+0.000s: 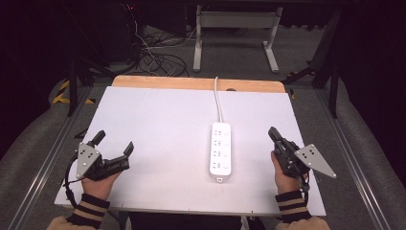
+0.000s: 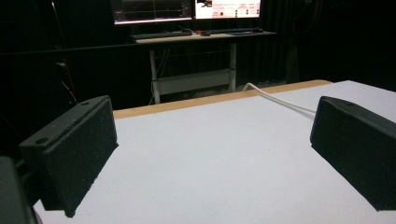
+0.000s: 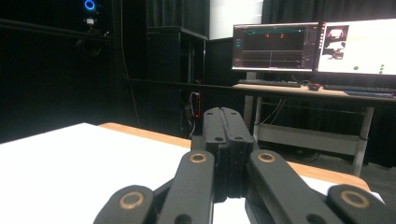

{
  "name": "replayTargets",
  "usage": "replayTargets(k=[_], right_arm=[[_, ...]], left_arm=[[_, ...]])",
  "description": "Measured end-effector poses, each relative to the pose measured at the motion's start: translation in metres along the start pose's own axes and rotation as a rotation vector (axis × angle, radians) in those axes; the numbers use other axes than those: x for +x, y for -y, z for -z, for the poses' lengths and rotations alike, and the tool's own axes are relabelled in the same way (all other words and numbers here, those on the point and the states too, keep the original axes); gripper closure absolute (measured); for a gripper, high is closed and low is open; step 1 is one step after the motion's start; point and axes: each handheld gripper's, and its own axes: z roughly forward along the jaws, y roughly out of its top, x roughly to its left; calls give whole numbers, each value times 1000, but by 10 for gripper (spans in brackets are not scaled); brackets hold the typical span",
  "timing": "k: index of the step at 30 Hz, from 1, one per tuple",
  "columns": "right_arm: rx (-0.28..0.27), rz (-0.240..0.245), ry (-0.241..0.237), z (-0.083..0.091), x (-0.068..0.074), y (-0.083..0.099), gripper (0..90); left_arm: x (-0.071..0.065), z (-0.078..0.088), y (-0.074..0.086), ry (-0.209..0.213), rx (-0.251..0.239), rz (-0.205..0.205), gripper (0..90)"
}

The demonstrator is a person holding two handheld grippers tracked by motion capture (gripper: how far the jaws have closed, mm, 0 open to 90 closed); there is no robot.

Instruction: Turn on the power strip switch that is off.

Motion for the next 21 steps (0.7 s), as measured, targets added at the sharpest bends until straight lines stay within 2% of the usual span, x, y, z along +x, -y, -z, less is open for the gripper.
replayTargets(k=[1, 2, 4, 5, 8, 9, 12, 14, 16, 21], right_arm=[[4, 1, -7, 0, 1, 0, 900], [6, 11, -5, -1, 2, 1, 845], [-10, 30, 14, -2, 4, 3, 550], [-8, 25, 21, -5, 5, 3, 449], [-8, 35, 60, -8, 6, 6, 242], [-11, 37, 85, -8, 7, 6, 199], [-10, 20, 83, -9, 6, 7, 161], [-1, 18, 81, -10, 5, 7, 97], [-1, 14, 100, -11, 5, 8, 46], [0, 13, 103, -11, 4, 8, 31]], left_arm=[[0, 0, 0, 2, -1, 0, 11], [0, 1, 0, 2, 0, -2, 11], [0, 1, 0, 4, -2, -4, 11], [-1, 1, 0, 4, -3, -2, 11], [0, 0, 0, 6, 2, -7, 11], [0, 0, 0, 7, 2, -7, 11], [0, 0, 0, 7, 3, -6, 10], [0, 0, 0, 8, 2, -3, 9], [0, 0, 0, 7, 2, -3, 9], [0, 0, 0, 6, 2, 0, 9]])
